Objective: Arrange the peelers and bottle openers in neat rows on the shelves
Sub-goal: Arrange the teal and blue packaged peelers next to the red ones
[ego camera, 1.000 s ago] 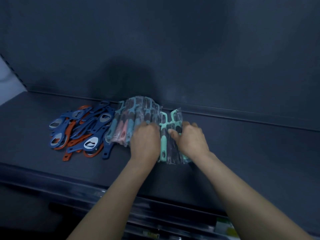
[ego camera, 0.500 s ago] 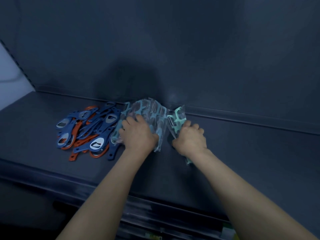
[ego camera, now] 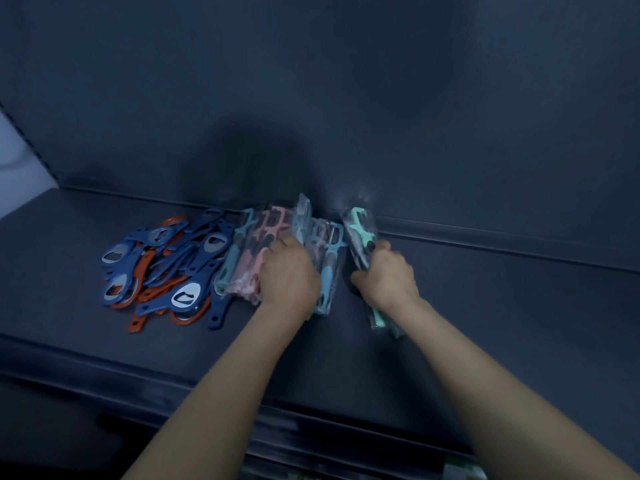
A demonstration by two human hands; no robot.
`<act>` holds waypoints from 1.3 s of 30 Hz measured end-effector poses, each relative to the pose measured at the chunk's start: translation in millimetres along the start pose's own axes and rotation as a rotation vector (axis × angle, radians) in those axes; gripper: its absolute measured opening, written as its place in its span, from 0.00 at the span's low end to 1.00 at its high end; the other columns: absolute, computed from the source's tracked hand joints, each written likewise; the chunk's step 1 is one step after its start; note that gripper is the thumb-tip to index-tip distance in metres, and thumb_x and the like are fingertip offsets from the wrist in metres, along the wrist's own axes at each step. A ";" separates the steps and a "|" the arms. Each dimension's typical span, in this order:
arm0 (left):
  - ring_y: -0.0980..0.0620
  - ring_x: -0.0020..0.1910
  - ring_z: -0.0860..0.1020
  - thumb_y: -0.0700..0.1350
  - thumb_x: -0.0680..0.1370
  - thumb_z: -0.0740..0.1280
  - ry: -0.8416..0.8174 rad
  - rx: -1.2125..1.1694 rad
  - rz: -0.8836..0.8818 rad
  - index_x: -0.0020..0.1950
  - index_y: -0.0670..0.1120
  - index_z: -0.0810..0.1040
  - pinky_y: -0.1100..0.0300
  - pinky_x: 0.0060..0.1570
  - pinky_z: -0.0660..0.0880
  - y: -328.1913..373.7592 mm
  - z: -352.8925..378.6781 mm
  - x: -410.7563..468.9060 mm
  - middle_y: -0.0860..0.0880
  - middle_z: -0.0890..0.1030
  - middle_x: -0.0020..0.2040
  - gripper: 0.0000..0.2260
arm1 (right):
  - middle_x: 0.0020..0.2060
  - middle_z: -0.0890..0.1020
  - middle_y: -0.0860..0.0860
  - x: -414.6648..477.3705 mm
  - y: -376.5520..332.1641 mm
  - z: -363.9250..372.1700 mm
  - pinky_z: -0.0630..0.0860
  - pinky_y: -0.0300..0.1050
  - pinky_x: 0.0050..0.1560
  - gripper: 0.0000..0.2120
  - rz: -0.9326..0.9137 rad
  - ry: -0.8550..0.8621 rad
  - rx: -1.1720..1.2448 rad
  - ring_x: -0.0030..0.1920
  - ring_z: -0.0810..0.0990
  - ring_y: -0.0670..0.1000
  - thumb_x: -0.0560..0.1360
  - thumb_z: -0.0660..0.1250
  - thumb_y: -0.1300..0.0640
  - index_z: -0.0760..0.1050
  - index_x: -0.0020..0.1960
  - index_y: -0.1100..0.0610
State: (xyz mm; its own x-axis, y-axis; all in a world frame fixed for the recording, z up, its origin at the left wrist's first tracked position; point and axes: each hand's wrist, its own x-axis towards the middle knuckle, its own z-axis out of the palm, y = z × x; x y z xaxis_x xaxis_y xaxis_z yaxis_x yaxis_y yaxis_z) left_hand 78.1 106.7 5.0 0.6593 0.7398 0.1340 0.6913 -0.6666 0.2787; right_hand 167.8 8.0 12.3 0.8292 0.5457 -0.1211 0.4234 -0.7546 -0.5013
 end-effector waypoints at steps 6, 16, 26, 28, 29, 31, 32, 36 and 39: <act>0.43 0.49 0.74 0.35 0.74 0.64 0.062 -0.357 -0.111 0.61 0.35 0.64 0.57 0.39 0.67 -14.7 -17.9 -1.3 0.36 0.71 0.58 0.18 | 0.57 0.70 0.61 1.4 -11.5 4.7 0.68 0.46 0.42 0.19 -0.030 0.041 0.129 0.47 0.73 0.59 0.75 0.64 0.60 0.62 0.63 0.61; 0.36 0.54 0.73 0.39 0.77 0.63 0.041 -0.182 -0.316 0.59 0.32 0.67 0.53 0.45 0.67 -83.3 -30.5 1.8 0.32 0.72 0.58 0.14 | 0.62 0.65 0.62 4.6 -43.3 33.1 0.74 0.52 0.56 0.35 -0.042 -0.049 0.098 0.59 0.71 0.64 0.73 0.70 0.54 0.55 0.73 0.60; 0.37 0.55 0.74 0.45 0.75 0.67 -0.037 -0.267 -0.276 0.59 0.36 0.64 0.49 0.48 0.73 -91.1 -22.8 17.4 0.36 0.76 0.56 0.20 | 0.62 0.67 0.63 6.7 -47.0 36.0 0.74 0.50 0.55 0.40 0.134 -0.015 0.125 0.59 0.73 0.63 0.69 0.73 0.55 0.53 0.72 0.63; 0.37 0.56 0.73 0.46 0.76 0.67 -0.048 -0.263 -0.264 0.61 0.36 0.63 0.49 0.49 0.72 -92.1 -21.8 19.3 0.36 0.75 0.58 0.21 | 0.61 0.67 0.63 5.7 -46.4 36.0 0.74 0.51 0.55 0.40 0.139 0.005 0.100 0.59 0.73 0.63 0.69 0.73 0.53 0.53 0.71 0.64; 0.37 0.56 0.73 0.47 0.75 0.67 -0.044 -0.271 -0.264 0.60 0.36 0.63 0.49 0.49 0.72 -92.7 -21.6 19.8 0.36 0.75 0.58 0.22 | 0.61 0.67 0.63 5.0 -46.0 35.9 0.74 0.51 0.55 0.40 0.139 0.017 0.083 0.59 0.72 0.64 0.69 0.72 0.53 0.53 0.71 0.64; 0.36 0.54 0.74 0.46 0.74 0.68 -0.025 -0.293 -0.265 0.59 0.35 0.63 0.51 0.45 0.71 -93.9 -22.9 18.5 0.36 0.75 0.56 0.22 | 0.61 0.67 0.64 3.8 -45.5 35.0 0.73 0.53 0.57 0.39 0.129 0.038 0.043 0.60 0.71 0.64 0.70 0.71 0.55 0.53 0.71 0.65; 0.35 0.54 0.74 0.46 0.73 0.69 -0.007 -0.300 -0.266 0.58 0.35 0.64 0.51 0.44 0.71 -94.4 -24.2 16.3 0.36 0.76 0.54 0.22 | 0.62 0.66 0.64 3.7 -45.2 34.3 0.73 0.53 0.57 0.37 0.123 0.043 0.036 0.60 0.71 0.65 0.71 0.70 0.57 0.53 0.71 0.65; 0.36 0.49 0.76 0.47 0.72 0.70 0.131 -0.297 -0.220 0.53 0.37 0.65 0.51 0.41 0.71 -87.5 -33.7 7.8 0.37 0.77 0.50 0.21 | 0.62 0.66 0.64 3.8 -42.3 31.6 0.73 0.52 0.57 0.34 0.130 0.052 0.080 0.60 0.71 0.65 0.70 0.66 0.64 0.54 0.72 0.63; 0.41 0.42 0.74 0.48 0.72 0.69 0.122 -0.300 -0.143 0.48 0.41 0.64 0.56 0.36 0.66 -68.7 -39.8 4.1 0.43 0.73 0.42 0.17 | 0.62 0.66 0.63 2.4 -40.8 31.5 0.73 0.52 0.57 0.35 0.129 0.057 0.111 0.60 0.71 0.64 0.70 0.66 0.65 0.54 0.73 0.61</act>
State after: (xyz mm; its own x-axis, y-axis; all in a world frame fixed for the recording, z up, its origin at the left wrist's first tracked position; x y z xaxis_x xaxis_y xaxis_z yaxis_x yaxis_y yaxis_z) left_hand 21.5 159.2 24.3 0.5091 0.8414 0.1810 0.6448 -0.5122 0.5674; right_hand 141.1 51.5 5.4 0.8948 0.4227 -0.1437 0.2714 -0.7705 -0.5767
